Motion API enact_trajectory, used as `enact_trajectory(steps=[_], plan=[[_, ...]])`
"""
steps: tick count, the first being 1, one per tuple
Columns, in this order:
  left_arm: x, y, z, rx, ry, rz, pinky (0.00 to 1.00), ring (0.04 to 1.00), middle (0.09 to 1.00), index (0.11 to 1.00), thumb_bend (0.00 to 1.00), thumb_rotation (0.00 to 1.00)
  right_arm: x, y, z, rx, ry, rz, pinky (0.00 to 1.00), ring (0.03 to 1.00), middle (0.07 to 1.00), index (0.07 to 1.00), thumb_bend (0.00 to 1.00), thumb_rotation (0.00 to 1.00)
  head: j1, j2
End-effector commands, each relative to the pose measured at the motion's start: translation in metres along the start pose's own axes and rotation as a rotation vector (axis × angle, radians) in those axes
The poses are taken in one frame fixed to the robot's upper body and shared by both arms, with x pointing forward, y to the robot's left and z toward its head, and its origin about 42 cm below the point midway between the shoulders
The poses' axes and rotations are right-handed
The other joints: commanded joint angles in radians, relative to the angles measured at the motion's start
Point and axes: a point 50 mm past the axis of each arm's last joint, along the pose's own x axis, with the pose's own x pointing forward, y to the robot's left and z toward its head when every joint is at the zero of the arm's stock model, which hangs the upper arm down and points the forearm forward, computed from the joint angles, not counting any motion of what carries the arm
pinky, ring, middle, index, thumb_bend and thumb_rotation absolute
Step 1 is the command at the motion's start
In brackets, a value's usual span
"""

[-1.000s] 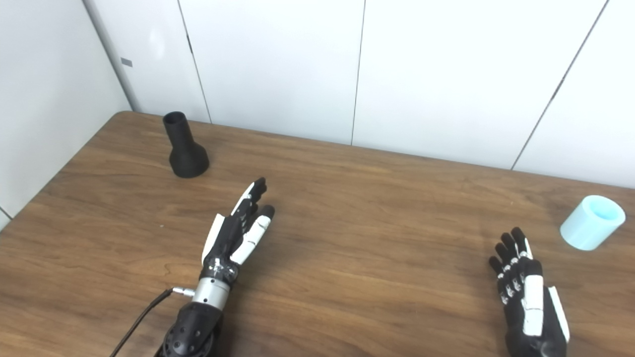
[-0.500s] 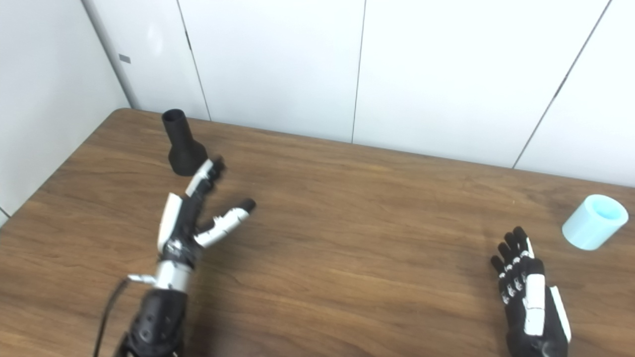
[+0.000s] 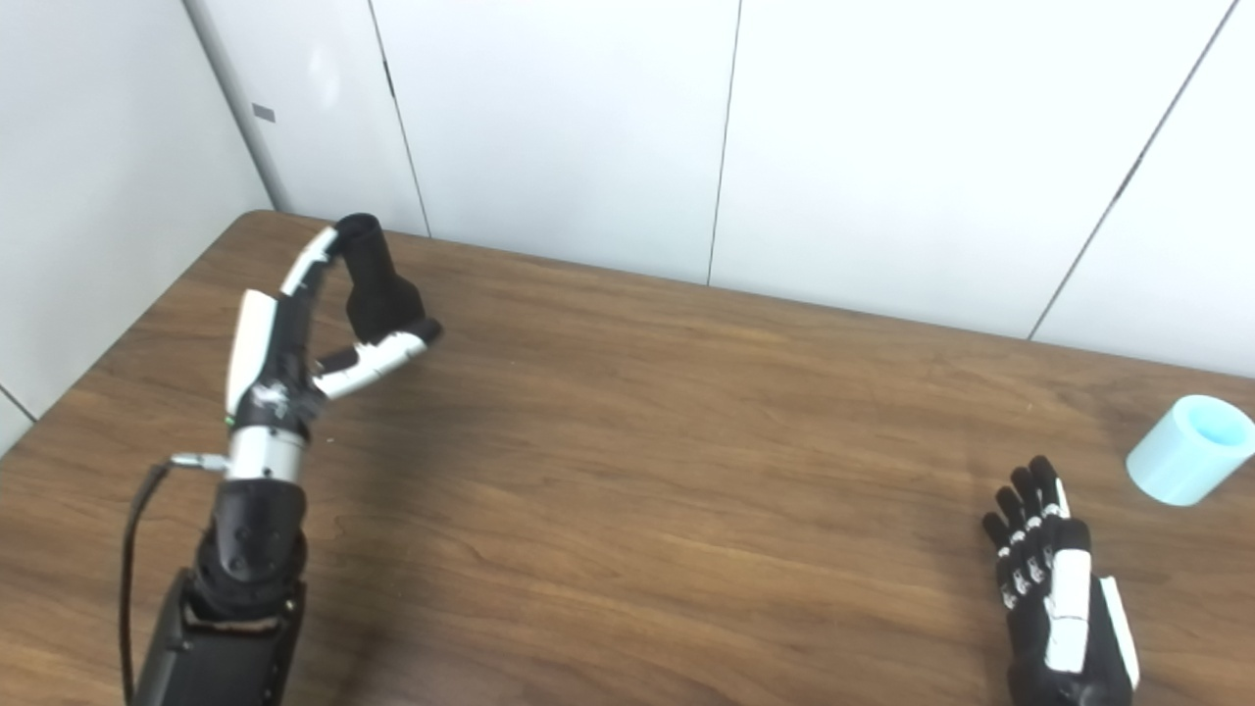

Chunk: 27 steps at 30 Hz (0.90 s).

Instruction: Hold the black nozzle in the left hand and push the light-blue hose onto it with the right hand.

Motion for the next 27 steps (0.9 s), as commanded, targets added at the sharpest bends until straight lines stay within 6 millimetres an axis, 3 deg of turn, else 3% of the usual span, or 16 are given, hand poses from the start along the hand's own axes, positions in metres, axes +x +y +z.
enact_trajectory(steps=[1, 9, 13, 16, 19, 23, 27], plan=[[0.016, 0.01, 0.011, 0.02, -0.051, 0.078, 0.89, 0.919, 0.915, 0.896, 0.86, 0.29, 0.0, -0.003, 0.003, -0.005, -0.004, -0.005, 1.0, 0.977, 0.987, 1.0, 0.52, 1.0, 0.006, -0.002], [0.038, 0.03, 0.006, 0.118, -0.055, 0.166, 0.77, 0.884, 0.896, 0.894, 0.86, 0.25, 0.001, -0.006, 0.002, 0.01, -0.005, 0.005, 0.99, 0.975, 0.986, 1.0, 0.53, 1.0, 0.018, -0.002], [0.047, 0.037, 0.007, 0.191, -0.044, 0.182, 0.76, 0.897, 0.916, 0.912, 0.88, 0.27, 0.001, -0.007, 0.001, 0.017, 0.005, 0.002, 0.98, 0.973, 0.987, 1.0, 0.56, 1.0, 0.023, -0.002], [0.059, 0.041, 0.003, 0.227, -0.01, 0.146, 0.75, 0.923, 0.953, 0.974, 0.88, 0.31, 0.002, -0.006, -0.001, 0.02, 0.004, 0.009, 0.97, 0.971, 0.988, 1.0, 0.56, 1.0, 0.023, -0.002], [0.074, 0.041, -0.001, 0.286, 0.034, 0.089, 0.78, 0.954, 0.992, 0.998, 0.9, 0.34, 0.004, -0.005, -0.002, 0.018, 0.004, 0.011, 0.96, 0.97, 0.987, 1.0, 0.55, 1.0, 0.022, -0.004], [0.09, 0.038, -0.007, 0.286, 0.085, 0.018, 0.97, 0.997, 1.0, 1.0, 0.96, 0.32, 0.005, -0.003, -0.002, 0.025, 0.003, 0.002, 0.97, 0.973, 0.984, 1.0, 0.53, 1.0, 0.016, -0.001], [0.105, 0.033, -0.014, 0.307, 0.105, -0.025, 1.0, 1.0, 1.0, 1.0, 1.0, 0.3, 0.005, -0.001, -0.001, 0.011, -0.001, -0.002, 0.93, 0.955, 0.971, 1.0, 0.5, 1.0, 0.014, -0.001]])
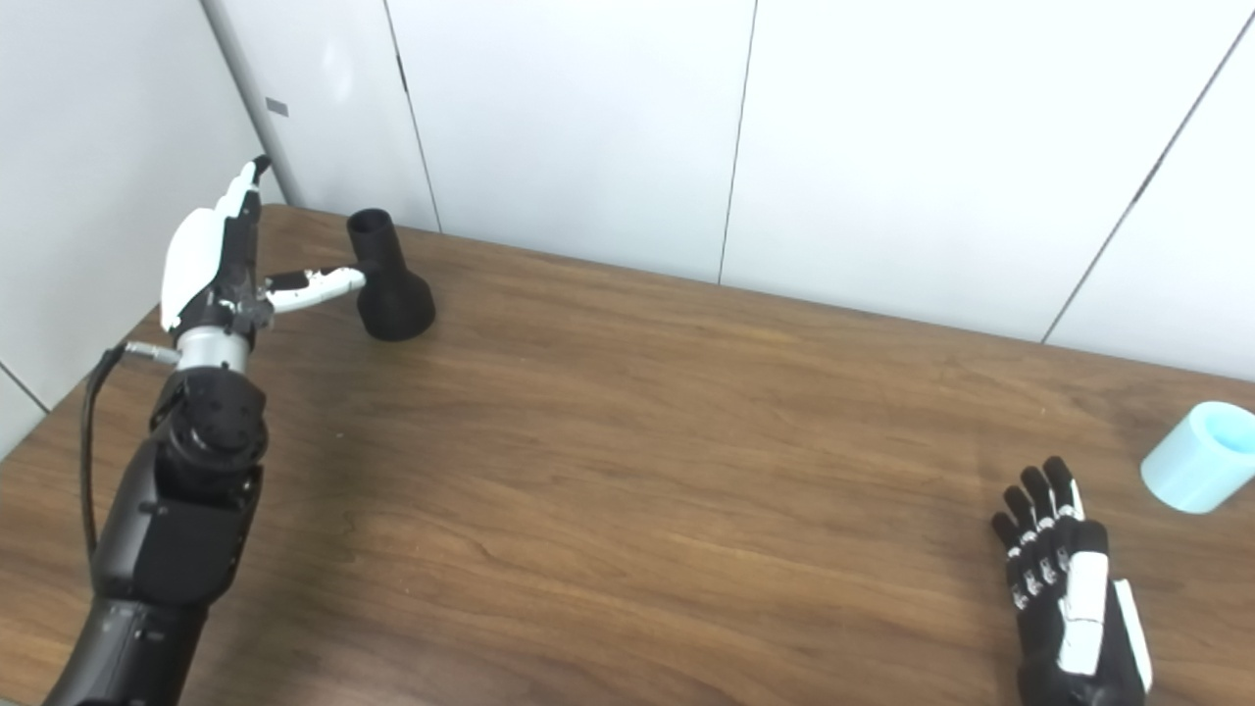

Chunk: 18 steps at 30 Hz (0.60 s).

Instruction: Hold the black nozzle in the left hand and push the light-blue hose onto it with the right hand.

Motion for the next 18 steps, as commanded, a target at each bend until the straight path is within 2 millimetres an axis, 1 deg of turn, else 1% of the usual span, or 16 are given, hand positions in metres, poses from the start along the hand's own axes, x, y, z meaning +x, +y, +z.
enact_trajectory(steps=[1, 4, 6, 8, 11, 13, 18], plan=[[0.019, 0.015, 0.014, 0.031, -0.044, 0.038, 1.0, 1.0, 1.0, 1.0, 1.0, 0.3, 0.001, 0.0, 0.0, -0.011, 0.004, -0.001, 0.92, 0.949, 0.966, 1.0, 0.5, 1.0, -0.002, 0.001], [0.03, 0.012, 0.015, 0.077, -0.011, 0.004, 1.0, 1.0, 1.0, 1.0, 1.0, 0.34, 0.002, 0.001, 0.001, -0.007, 0.005, 0.002, 0.91, 0.947, 0.964, 1.0, 0.5, 1.0, -0.002, 0.001], [0.037, 0.01, 0.015, 0.099, -0.005, -0.018, 1.0, 1.0, 1.0, 1.0, 1.0, 0.34, 0.002, 0.001, 0.001, -0.012, 0.004, 0.005, 0.9, 0.944, 0.961, 1.0, 0.51, 1.0, -0.002, 0.003], [0.044, 0.009, 0.016, 0.121, 0.005, -0.034, 1.0, 1.0, 1.0, 1.0, 1.0, 0.35, 0.002, 0.001, 0.001, -0.013, 0.0, 0.005, 0.9, 0.94, 0.96, 1.0, 0.53, 0.97, -0.002, 0.003], [0.053, 0.006, 0.017, 0.158, 0.019, -0.054, 1.0, 1.0, 1.0, 0.992, 1.0, 0.37, 0.002, 0.003, 0.003, -0.016, 0.007, 0.004, 0.89, 0.944, 0.964, 1.0, 0.54, 0.95, -0.003, 0.004], [0.057, 0.003, 0.017, 0.168, 0.027, -0.065, 1.0, 1.0, 1.0, 0.986, 1.0, 0.37, 0.002, 0.004, 0.005, -0.021, 0.011, 0.004, 0.91, 0.952, 0.97, 1.0, 0.55, 0.94, -0.003, 0.004], [0.064, -0.004, 0.014, 0.197, 0.039, -0.093, 1.0, 1.0, 1.0, 0.978, 1.0, 0.38, 0.003, 0.004, 0.006, -0.034, 0.015, 0.006, 0.93, 0.969, 0.979, 1.0, 0.54, 0.95, -0.008, 0.005]])
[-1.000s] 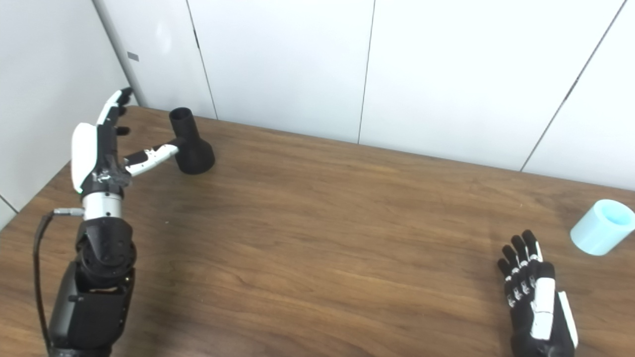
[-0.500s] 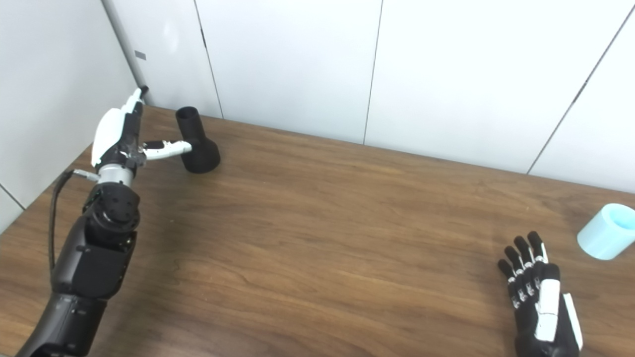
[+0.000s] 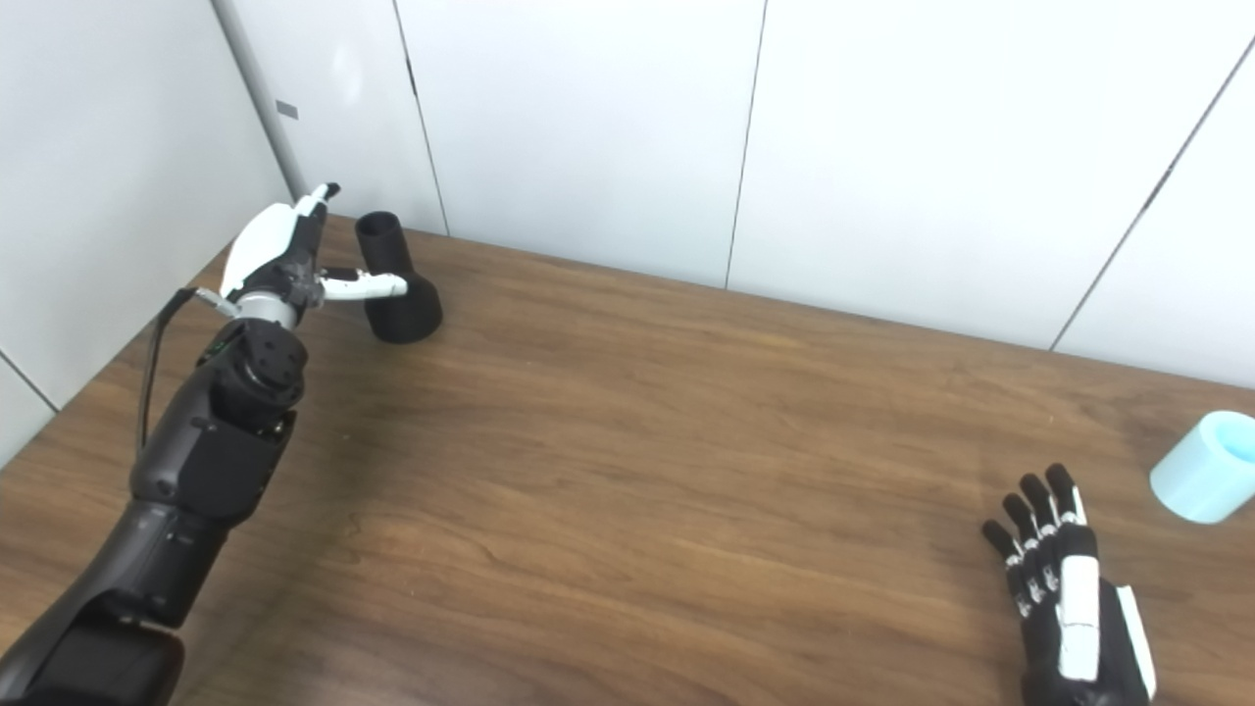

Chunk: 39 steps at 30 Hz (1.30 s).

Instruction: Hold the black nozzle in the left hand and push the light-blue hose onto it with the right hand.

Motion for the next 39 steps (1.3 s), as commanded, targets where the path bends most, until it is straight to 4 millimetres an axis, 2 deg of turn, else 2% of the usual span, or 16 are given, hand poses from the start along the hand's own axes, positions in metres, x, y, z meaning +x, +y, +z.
enact_trajectory(steps=[1, 9, 15, 21, 23, 29, 36, 39], plan=[[0.013, 0.026, 0.013, 0.027, -0.034, 0.074, 1.0, 1.0, 0.997, 0.967, 1.0, 0.38, 0.002, 0.0, 0.004, -0.012, -0.003, -0.002, 0.94, 0.972, 0.98, 1.0, 0.54, 0.95, -0.002, 0.002], [0.026, 0.013, 0.016, 0.065, -0.009, 0.023, 1.0, 1.0, 0.976, 0.912, 1.0, 0.4, 0.003, 0.003, 0.006, -0.025, -0.003, -0.013, 0.91, 0.95, 0.964, 1.0, 0.49, 0.96, -0.012, 0.004], [0.037, 0.003, 0.017, 0.114, 0.009, 0.003, 1.0, 1.0, 0.962, 0.877, 1.0, 0.38, 0.003, 0.006, 0.006, -0.024, -0.017, -0.013, 0.91, 0.95, 0.961, 1.0, 0.5, 0.95, -0.021, 0.005], [0.043, -0.005, 0.017, 0.094, 0.018, -0.01, 1.0, 1.0, 0.954, 0.852, 1.0, 0.36, 0.003, 0.008, 0.008, -0.019, -0.018, -0.01, 0.91, 0.952, 0.966, 1.0, 0.52, 0.93, -0.028, 0.007], [0.045, -0.009, 0.018, 0.087, 0.017, -0.014, 1.0, 1.0, 0.947, 0.834, 1.0, 0.36, 0.003, 0.008, 0.008, -0.021, -0.018, -0.011, 0.92, 0.957, 0.969, 1.0, 0.5, 0.94, -0.031, 0.008], [0.045, -0.018, 0.028, 0.103, 0.004, -0.026, 1.0, 1.0, 0.936, 0.82, 1.0, 0.36, 0.002, 0.009, 0.008, -0.049, -0.009, -0.012, 0.91, 0.949, 0.966, 1.0, 0.45, 1.0, -0.037, 0.014], [0.044, -0.024, 0.033, 0.093, -0.012, -0.03, 1.0, 1.0, 0.936, 0.816, 0.98, 0.38, -0.001, 0.008, 0.008, -0.046, -0.012, -0.01, 0.92, 0.955, 0.966, 1.0, 0.45, 1.0, -0.042, 0.018], [0.043, -0.026, 0.033, 0.082, -0.028, -0.017, 1.0, 0.996, 0.901, 0.789, 0.95, 0.37, -0.002, 0.008, 0.008, -0.051, -0.015, -0.007, 0.91, 0.951, 0.96, 1.0, 0.47, 0.99, -0.043, 0.021]])
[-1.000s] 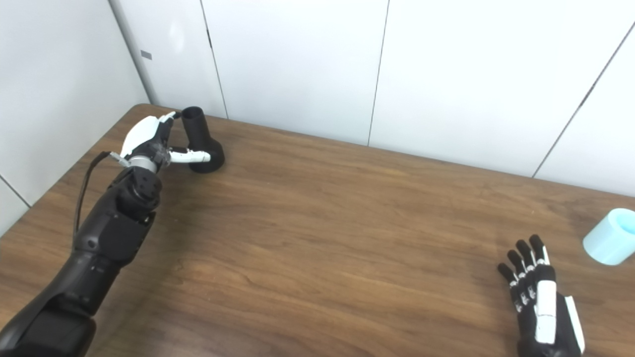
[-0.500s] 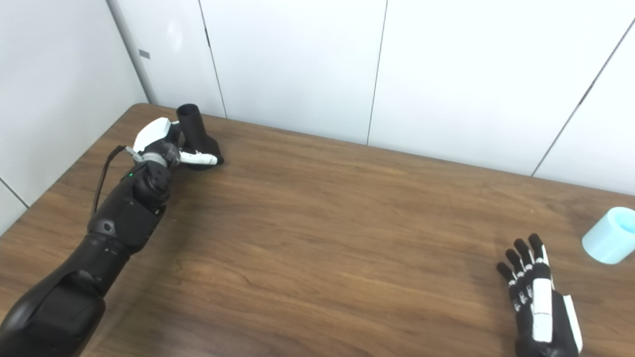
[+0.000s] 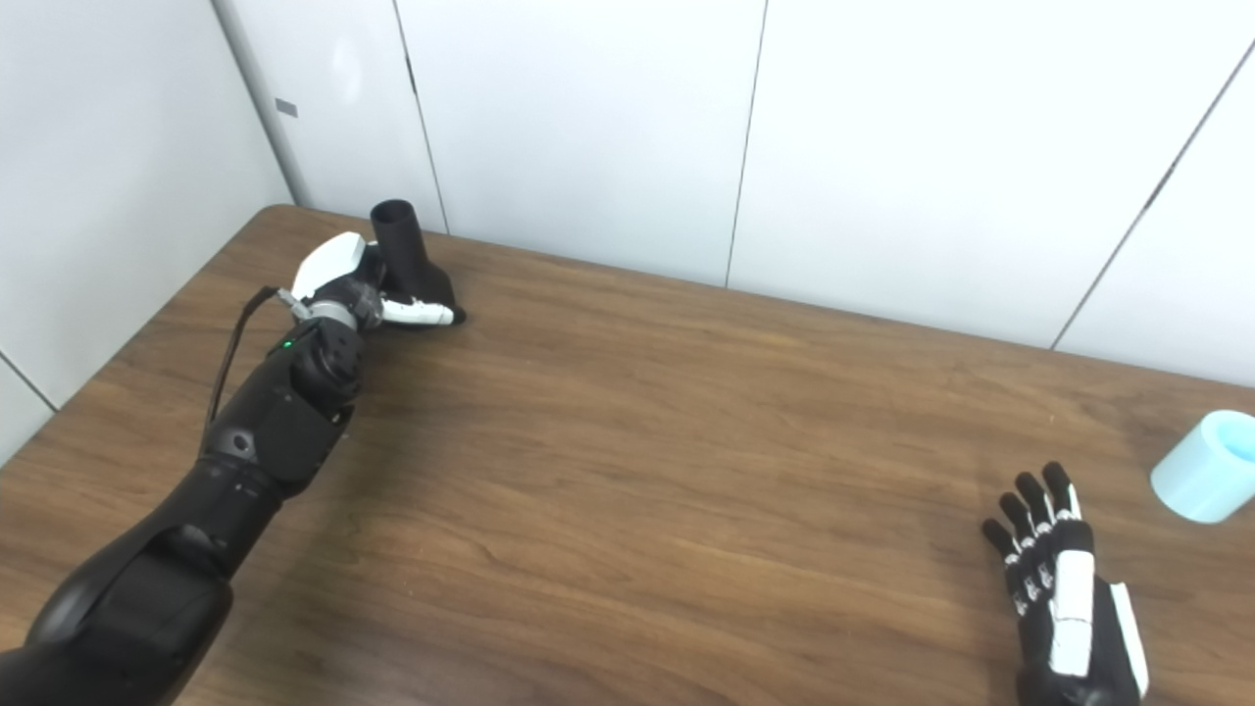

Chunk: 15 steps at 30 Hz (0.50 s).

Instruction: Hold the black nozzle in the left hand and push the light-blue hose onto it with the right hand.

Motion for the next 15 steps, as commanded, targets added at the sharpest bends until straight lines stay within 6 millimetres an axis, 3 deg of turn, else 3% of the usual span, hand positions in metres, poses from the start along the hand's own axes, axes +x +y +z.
enact_trajectory(steps=[1, 5, 9, 11, 15], plan=[[0.0079, 0.028, 0.0168, -0.008, -0.069, 0.105, 1.0, 0.99, 0.886, 0.779, 0.94, 0.36, -0.0014, 0.0001, 0.0044, -0.01, -0.014, 0.016, 0.91, 0.951, 0.96, 1.0, 0.47, 0.99, 0.0, 0.001], [0.0066, 0.0259, 0.0147, -0.021, -0.098, 0.149, 1.0, 0.924, 0.793, 0.723, 0.88, 0.28, -0.0017, 0.0007, 0.005, 0.006, -0.014, 0.015, 0.91, 0.954, 0.96, 1.0, 0.47, 0.97, -0.002, 0.005], [0.004, 0.0239, 0.0123, -0.062, -0.142, 0.203, 1.0, 0.811, 0.653, 0.645, 0.8, 0.1, -0.0022, -0.0009, 0.0038, 0.005, -0.014, 0.017, 0.92, 0.956, 0.962, 1.0, 0.47, 0.97, -0.003, 0.007], [0.0033, 0.0223, 0.0103, -0.085, -0.173, 0.222, 1.0, 0.744, 0.522, 0.536, 0.58, 0.02, -0.0023, -0.0014, 0.0033, 0.003, -0.015, 0.018, 0.92, 0.955, 0.96, 1.0, 0.48, 0.97, -0.003, 0.009], [0.0029, 0.0193, 0.0071, -0.096, -0.195, 0.209, 0.63, 0.532, 0.486, 0.495, 0.52, 0.0, -0.0025, -0.0017, 0.0024, -0.002, -0.013, 0.015, 0.9, 0.945, 0.95, 1.0, 0.48, 0.97, -0.006, 0.012]])
